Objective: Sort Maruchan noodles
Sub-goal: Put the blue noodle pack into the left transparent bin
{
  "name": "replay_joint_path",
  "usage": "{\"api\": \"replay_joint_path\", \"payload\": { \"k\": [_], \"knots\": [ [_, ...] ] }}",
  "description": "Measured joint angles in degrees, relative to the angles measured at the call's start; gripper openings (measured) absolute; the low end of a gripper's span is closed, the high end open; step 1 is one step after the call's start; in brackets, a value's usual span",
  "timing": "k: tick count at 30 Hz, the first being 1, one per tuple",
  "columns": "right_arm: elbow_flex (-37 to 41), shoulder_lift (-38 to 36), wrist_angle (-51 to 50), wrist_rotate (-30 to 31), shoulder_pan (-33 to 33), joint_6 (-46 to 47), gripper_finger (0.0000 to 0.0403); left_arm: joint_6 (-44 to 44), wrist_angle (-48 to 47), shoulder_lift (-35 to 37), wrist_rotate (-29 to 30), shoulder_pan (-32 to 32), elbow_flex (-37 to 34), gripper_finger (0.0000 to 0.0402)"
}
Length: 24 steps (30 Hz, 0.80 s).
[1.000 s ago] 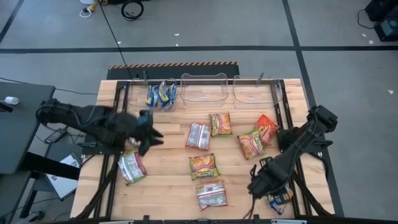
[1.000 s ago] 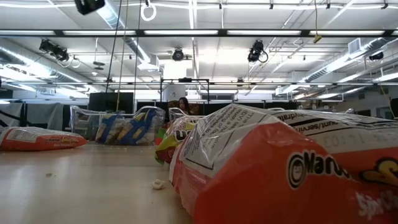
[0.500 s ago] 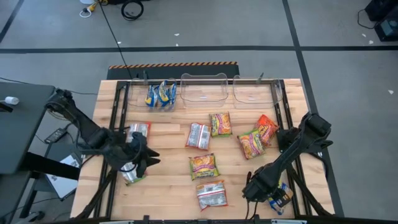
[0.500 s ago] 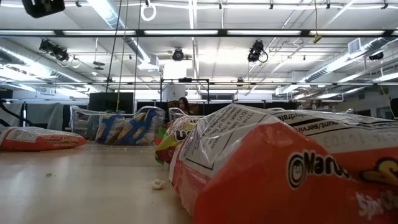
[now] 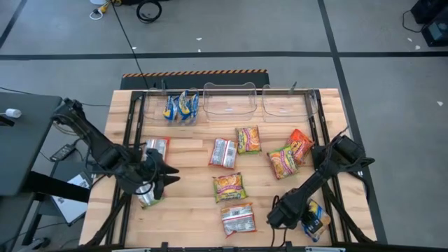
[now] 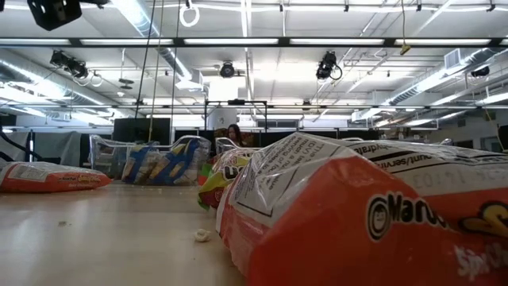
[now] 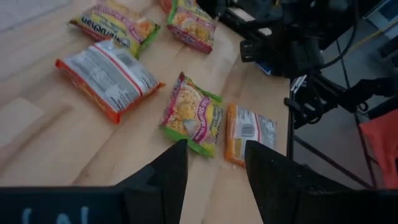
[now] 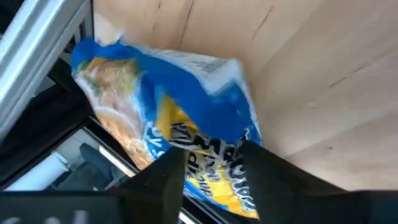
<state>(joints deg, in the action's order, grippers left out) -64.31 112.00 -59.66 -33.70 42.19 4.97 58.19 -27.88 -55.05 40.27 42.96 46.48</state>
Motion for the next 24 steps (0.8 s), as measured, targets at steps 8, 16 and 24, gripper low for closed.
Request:
{"api": "replay_joint_path", "payload": {
  "k": [8, 16, 24],
  "knots": [
    [-5.41, -5.54, -7.14, 8.80, -8.22, 3.83, 0.0012, -11.63, -1.43, 11.11, 4.91, -2.06, 1.41, 0.0166],
    [-19.24, -13.27, -11.87, 23.32, -22.51, 21.10, 0.0006, -27.45, -2.13, 20.40, 8.36, -7.70, 3.93, 0.0199],
    [-25.52, -13.17, -0.30, 40.12, -31.04, 28.09, 0.0003, -23.68, -4.79, 19.70, 1.91, -12.23, 0.01, 0.0250]
  ]
}}
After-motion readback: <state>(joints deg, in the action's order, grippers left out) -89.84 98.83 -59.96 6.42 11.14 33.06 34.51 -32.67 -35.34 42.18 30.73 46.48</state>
